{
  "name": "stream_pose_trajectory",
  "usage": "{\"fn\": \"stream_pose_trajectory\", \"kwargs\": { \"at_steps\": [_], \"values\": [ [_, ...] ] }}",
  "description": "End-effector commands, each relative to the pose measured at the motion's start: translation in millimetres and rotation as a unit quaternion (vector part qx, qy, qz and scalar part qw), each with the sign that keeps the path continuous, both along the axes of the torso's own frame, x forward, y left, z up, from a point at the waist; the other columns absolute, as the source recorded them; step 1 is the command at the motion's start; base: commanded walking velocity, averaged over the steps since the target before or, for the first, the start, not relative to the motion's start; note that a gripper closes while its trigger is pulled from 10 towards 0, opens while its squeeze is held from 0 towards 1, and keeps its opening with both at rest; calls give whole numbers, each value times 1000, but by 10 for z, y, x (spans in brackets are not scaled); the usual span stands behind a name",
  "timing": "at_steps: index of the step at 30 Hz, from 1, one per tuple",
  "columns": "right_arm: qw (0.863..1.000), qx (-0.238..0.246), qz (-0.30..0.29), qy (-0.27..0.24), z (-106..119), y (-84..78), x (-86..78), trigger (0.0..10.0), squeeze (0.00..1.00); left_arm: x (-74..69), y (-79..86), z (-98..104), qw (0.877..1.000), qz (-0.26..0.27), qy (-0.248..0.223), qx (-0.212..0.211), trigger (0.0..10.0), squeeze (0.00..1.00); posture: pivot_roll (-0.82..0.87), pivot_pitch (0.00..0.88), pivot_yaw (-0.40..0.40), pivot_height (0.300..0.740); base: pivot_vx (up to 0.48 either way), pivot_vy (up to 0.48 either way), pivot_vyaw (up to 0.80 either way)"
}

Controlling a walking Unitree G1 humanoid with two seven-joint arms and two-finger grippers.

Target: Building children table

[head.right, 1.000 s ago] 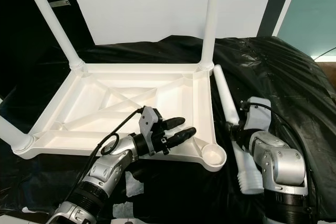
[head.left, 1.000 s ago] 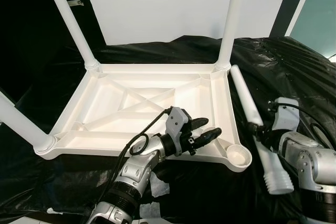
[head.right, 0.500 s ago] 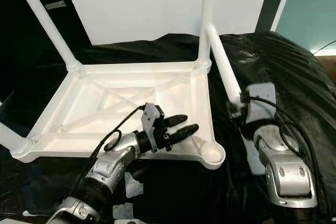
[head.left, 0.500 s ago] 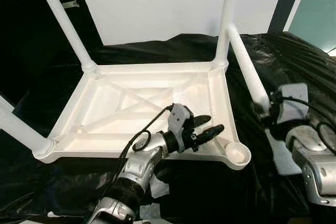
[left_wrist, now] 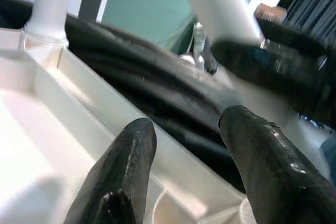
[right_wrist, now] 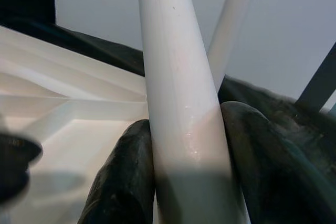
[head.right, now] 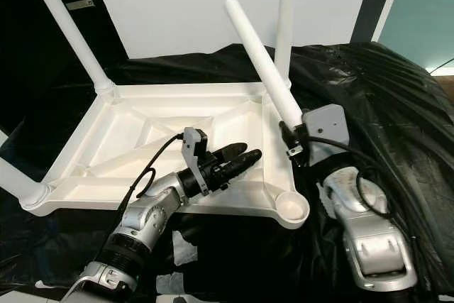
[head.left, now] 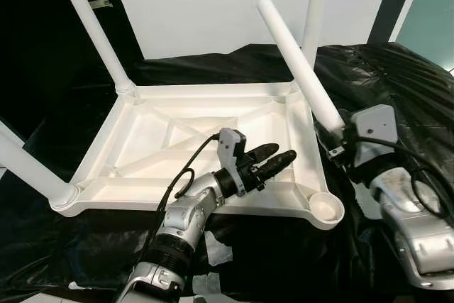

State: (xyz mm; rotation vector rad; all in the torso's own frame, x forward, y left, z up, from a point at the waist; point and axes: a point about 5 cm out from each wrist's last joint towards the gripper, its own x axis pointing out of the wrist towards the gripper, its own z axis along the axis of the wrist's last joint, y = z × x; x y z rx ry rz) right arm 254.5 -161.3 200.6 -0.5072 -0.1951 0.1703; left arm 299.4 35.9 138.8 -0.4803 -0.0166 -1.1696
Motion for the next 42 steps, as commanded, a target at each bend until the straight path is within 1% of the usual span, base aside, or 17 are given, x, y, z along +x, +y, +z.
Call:
{"fn": "stream_pose_trajectory", "kwargs": {
  "at_steps": [1, 2, 5, 6, 8, 10, 13, 18, 25, 31, 37, 38, 39, 40, 41, 42],
  "values": [
    [998, -54, 2, -40, -38, 80, 12, 10000, 0, 45, 14, 175, 997, -23, 9, -68, 10000, 0, -164, 0, 68, 740, 0, 0, 0],
    [998, -54, 2, -40, -38, 80, 12, 10000, 0, 45, 14, 175, 997, -23, 9, -68, 10000, 0, -164, 0, 68, 740, 0, 0, 0],
    [990, -124, 18, -63, -148, 166, 11, 10000, 0, 137, 60, 330, 990, -11, 35, -138, 10000, 0, -153, 0, 63, 740, 0, 0, 0],
    [990, -124, 18, -63, -148, 166, 11, 10000, 0, 137, 60, 330, 990, -11, 35, -138, 10000, 0, -153, 0, 63, 740, 0, 0, 0],
    [983, -164, 34, -76, -213, 228, -5, 10000, 0, 181, 94, 377, 985, -4, 46, -163, 10000, 0, -151, 0, 62, 740, 0, 0, 0],
    [983, -164, 34, -76, -213, 228, -5, 10000, 0, 181, 94, 377, 985, -4, 46, -163, 10000, 0, -151, 0, 62, 740, 0, 0, 0],
    [980, -175, 42, -81, -266, 276, -23, 10000, 0, 198, 101, 386, 985, -1, 49, -168, 10000, 0, -148, 0, 60, 740, 0, 0, 0],
    [976, -188, 50, -98, -313, 327, -29, 10000, 0, 198, 76, 389, 984, -5, 59, -171, 10000, 0, -150, 0, 61, 740, 0, 0, 0],
    [964, -219, 54, -142, -256, 367, -31, 10000, 0, 260, 37, 323, 986, 18, 73, -146, 10000, 0, -153, 0, 69, 740, 0, 0, 0],
    [960, -229, 59, -152, -258, 412, -41, 10000, 0, 307, 21, 285, 989, 40, 78, -121, 10000, 0, -148, 0, 72, 740, 0, 0, 0],
    [957, -238, 61, -154, -287, 424, -46, 10000, 0, 331, 7, 270, 990, 52, 79, -105, 10000, 0, -145, 0, 71, 740, 0, 0, 0],
    [957, -240, 60, -154, -293, 420, -44, 10000, 0, 344, 1, 254, 991, 60, 79, -95, 10000, 0, -144, 0, 71, 740, 0, 0, 0],
    [957, -240, 60, -154, -293, 420, -44, 10000, 0, 344, 1, 254, 991, 60, 79, -95, 10000, 0, -144, 0, 71, 740, 0, 0, 0],
    [956, -242, 57, -155, -294, 410, -38, 10000, 0, 364, -6, 218, 991, 72, 83, -77, 10000, 0, -145, 0, 72, 740, 0, 0, 0],
    [956, -242, 57, -155, -294, 410, -38, 10000, 0, 364, -6, 218, 991, 72, 83, -77, 10000, 0, -145, 0, 72, 740, 0, 0, 0],
    [956, -245, 53, -156, -293, 396, -30, 10000, 0, 378, -10, 187, 991, 81, 86, -65, 10000, 0, -147, 0, 72, 740, 0, 0, 0]
  ]
}}
